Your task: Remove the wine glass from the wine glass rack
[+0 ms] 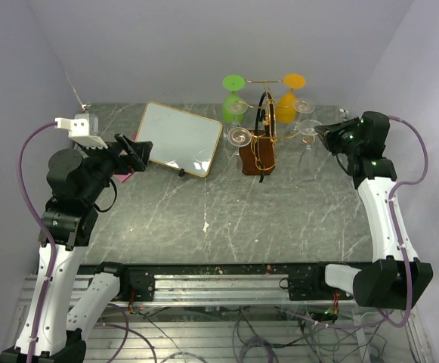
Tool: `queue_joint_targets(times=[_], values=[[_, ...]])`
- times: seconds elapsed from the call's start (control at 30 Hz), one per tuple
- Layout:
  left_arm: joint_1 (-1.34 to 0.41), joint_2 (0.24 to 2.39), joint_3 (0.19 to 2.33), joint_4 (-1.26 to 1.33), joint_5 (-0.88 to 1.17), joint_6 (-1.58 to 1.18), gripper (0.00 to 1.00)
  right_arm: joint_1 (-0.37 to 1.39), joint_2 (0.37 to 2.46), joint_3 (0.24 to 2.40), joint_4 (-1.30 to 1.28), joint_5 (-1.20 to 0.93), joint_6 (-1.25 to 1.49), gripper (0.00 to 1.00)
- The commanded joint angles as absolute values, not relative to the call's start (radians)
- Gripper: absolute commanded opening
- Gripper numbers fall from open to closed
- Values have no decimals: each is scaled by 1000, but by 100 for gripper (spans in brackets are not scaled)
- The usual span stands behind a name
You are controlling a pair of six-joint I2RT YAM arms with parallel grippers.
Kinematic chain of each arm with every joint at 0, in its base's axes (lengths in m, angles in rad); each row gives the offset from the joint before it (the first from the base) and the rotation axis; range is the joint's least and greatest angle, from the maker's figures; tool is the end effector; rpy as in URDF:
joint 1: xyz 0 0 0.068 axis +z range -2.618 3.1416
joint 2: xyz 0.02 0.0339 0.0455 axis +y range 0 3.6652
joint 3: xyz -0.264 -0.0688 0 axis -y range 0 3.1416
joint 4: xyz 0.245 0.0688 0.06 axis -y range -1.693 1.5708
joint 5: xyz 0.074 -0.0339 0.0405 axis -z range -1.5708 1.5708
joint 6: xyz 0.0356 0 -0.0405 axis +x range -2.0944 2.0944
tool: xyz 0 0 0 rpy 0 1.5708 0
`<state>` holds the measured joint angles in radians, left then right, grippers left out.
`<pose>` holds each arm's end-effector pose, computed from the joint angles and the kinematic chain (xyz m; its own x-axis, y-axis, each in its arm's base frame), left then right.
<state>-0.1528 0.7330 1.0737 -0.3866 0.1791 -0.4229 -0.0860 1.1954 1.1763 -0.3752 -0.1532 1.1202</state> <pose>0.1409 -0.0281 0.4236 -0.1750 -0.3817 -0.9076 0.2784 0.8650 -0.4174 0.2696 -0.0178 0.3725 -0.2166 0.9116 -0.3493 0.3204 0.4044 0.8566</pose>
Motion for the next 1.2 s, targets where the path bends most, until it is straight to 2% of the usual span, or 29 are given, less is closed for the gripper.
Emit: queue_joint_targets(times=[0.0, 0.43, 0.83, 1.17], values=[[-160, 725, 1109, -377, 199, -425, 99, -94, 1208, 1212, -301, -208, 1117, 0], [-160, 726, 1101, -370, 205, -431, 99, -94, 1213, 1208, -265, -429, 1117, 0], [-160, 734, 1092, -347, 228, -449, 99, -94, 1132, 1197, -354, -518, 1071, 0], [-159, 766, 1043, -229, 371, -539, 100, -94, 1071, 1172, -408, -691, 1004, 0]])
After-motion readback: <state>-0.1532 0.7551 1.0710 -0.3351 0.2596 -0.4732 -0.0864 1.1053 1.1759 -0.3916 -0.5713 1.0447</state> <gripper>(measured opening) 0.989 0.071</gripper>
